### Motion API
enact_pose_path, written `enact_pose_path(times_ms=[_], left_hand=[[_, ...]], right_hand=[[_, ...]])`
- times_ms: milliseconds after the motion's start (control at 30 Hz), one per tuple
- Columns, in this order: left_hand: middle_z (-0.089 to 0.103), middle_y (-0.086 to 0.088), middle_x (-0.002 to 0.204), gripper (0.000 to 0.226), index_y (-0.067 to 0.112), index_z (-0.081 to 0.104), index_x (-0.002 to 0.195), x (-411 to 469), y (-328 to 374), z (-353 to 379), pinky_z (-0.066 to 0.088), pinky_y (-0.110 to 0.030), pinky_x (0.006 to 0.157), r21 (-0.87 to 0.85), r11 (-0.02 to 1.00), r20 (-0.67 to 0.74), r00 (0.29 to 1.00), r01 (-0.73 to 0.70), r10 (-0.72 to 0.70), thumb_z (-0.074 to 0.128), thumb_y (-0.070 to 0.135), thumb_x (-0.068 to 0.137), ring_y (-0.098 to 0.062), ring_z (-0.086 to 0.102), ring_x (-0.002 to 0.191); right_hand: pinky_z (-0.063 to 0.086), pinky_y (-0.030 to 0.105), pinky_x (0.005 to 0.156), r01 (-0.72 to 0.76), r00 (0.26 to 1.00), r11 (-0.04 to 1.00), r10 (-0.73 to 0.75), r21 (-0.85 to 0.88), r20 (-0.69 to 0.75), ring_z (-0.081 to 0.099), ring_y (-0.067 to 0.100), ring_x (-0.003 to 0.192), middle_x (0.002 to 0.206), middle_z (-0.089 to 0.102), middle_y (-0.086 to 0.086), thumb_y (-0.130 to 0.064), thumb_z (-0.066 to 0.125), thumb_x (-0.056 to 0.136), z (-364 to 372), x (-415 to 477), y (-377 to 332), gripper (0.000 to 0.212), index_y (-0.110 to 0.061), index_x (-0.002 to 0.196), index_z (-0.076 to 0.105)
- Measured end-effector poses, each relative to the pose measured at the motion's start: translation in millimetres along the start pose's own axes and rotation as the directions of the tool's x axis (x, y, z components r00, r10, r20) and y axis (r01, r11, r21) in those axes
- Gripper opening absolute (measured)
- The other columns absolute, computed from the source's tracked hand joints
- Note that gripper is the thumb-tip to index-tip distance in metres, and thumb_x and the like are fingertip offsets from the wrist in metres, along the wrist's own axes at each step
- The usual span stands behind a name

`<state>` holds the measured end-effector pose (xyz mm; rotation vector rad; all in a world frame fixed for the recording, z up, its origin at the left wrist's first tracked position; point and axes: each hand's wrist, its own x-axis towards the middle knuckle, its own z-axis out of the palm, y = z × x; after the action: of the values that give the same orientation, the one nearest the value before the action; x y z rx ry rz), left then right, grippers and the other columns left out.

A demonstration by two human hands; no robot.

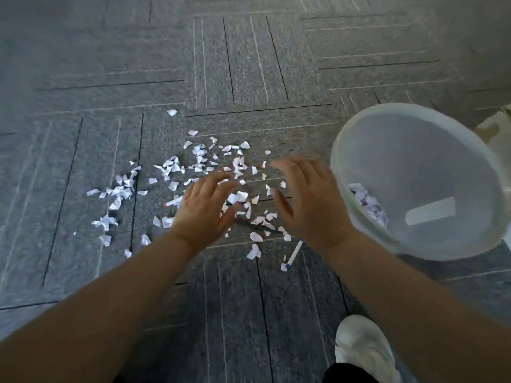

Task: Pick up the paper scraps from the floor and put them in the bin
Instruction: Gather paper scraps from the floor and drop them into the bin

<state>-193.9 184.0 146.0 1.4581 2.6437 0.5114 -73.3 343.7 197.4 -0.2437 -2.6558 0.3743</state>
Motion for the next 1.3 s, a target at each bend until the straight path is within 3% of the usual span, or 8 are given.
enact_pose_path(times_ms=[167,300,467,733,833,967,1167,1300], left_hand=[[0.043,-0.010,0.136,0.046,0.019,0.039,0.126,-47,-97,19,0.041,-0.051,0.097,0.083,0.969,0.145,0.960,0.231,-0.241,0.041,0.041,0.086,-0.036,0.046,0.119],[0.005,-0.006,0.155,0.063,0.021,0.014,0.144,-68,-155,49,0.010,-0.049,0.114,0.161,0.931,0.307,0.880,0.328,-0.363,0.044,0.040,0.092,-0.029,0.004,0.142],[-0.024,-0.002,0.152,0.072,0.031,-0.009,0.144,-61,-187,73,-0.009,-0.054,0.108,0.231,0.905,0.407,0.809,0.357,-0.423,0.035,0.053,0.091,-0.030,-0.023,0.137],[-0.031,-0.004,0.149,0.080,0.036,-0.020,0.140,-32,-257,74,-0.002,-0.067,0.102,0.319,0.779,0.268,0.737,0.540,-0.621,0.022,0.071,0.081,-0.036,-0.027,0.134],[-0.032,-0.002,0.148,0.089,0.039,-0.023,0.138,-21,-279,73,0.003,-0.069,0.103,0.309,0.763,0.301,0.702,0.568,-0.645,0.026,0.077,0.074,-0.038,-0.027,0.134],[-0.026,-0.003,0.151,0.096,0.037,-0.022,0.139,0,-294,85,0.000,-0.067,0.104,0.280,0.778,0.325,0.707,0.562,-0.628,0.028,0.081,0.069,-0.038,-0.020,0.137],[-0.022,-0.005,0.152,0.098,0.028,-0.026,0.139,40,-299,98,-0.008,-0.050,0.110,0.242,0.871,0.302,0.819,0.428,-0.487,0.030,0.076,0.074,-0.026,-0.023,0.138],[-0.013,0.000,0.155,0.083,0.025,-0.013,0.144,61,-284,105,-0.003,-0.045,0.110,0.175,0.936,0.334,0.876,0.305,-0.348,0.035,0.060,0.086,-0.022,-0.016,0.140]], right_hand=[[0.049,0.047,0.083,-0.059,0.942,0.998,0.061,-0.015,0.329,0.054,0.037,0.102,0.116,0.058,0.017,-0.021,0.063,0.082,105,4,-21,0.046,-0.004,0.122,0.050],[0.029,0.048,0.108,-0.163,0.838,0.975,0.217,-0.149,0.500,0.031,0.039,0.130,0.144,0.034,0.018,-0.034,0.052,0.090,180,3,-14,0.058,-0.009,0.139,0.032],[0.007,0.044,0.116,-0.268,0.731,0.920,0.388,-0.288,0.561,0.005,0.031,0.142,0.155,0.006,0.011,-0.052,0.036,0.091,236,4,1,0.070,-0.020,0.146,0.007],[0.009,0.057,0.112,-0.436,0.602,0.813,0.582,-0.386,0.546,-0.009,0.035,0.141,0.155,-0.015,0.009,-0.072,0.032,0.081,259,49,39,0.091,-0.027,0.145,-0.014],[0.005,0.058,0.110,-0.421,0.607,0.828,0.561,-0.371,0.562,-0.012,0.034,0.141,0.154,-0.018,0.010,-0.077,0.031,0.075,275,59,47,0.098,-0.027,0.143,-0.019],[-0.003,0.058,0.110,-0.404,0.681,0.860,0.511,-0.313,0.524,-0.015,0.031,0.141,0.154,-0.017,0.010,-0.079,0.035,0.072,298,79,52,0.103,-0.027,0.144,-0.017],[-0.003,0.055,0.111,-0.255,0.770,0.935,0.350,-0.246,0.534,-0.013,0.033,0.141,0.154,-0.018,0.012,-0.083,0.042,0.060,322,134,66,0.116,-0.027,0.144,-0.016],[-0.003,0.054,0.112,-0.044,0.737,0.997,0.079,-0.069,0.672,-0.014,0.031,0.141,0.155,-0.015,0.007,-0.079,0.047,0.062,336,166,44,0.110,-0.032,0.145,-0.008]])
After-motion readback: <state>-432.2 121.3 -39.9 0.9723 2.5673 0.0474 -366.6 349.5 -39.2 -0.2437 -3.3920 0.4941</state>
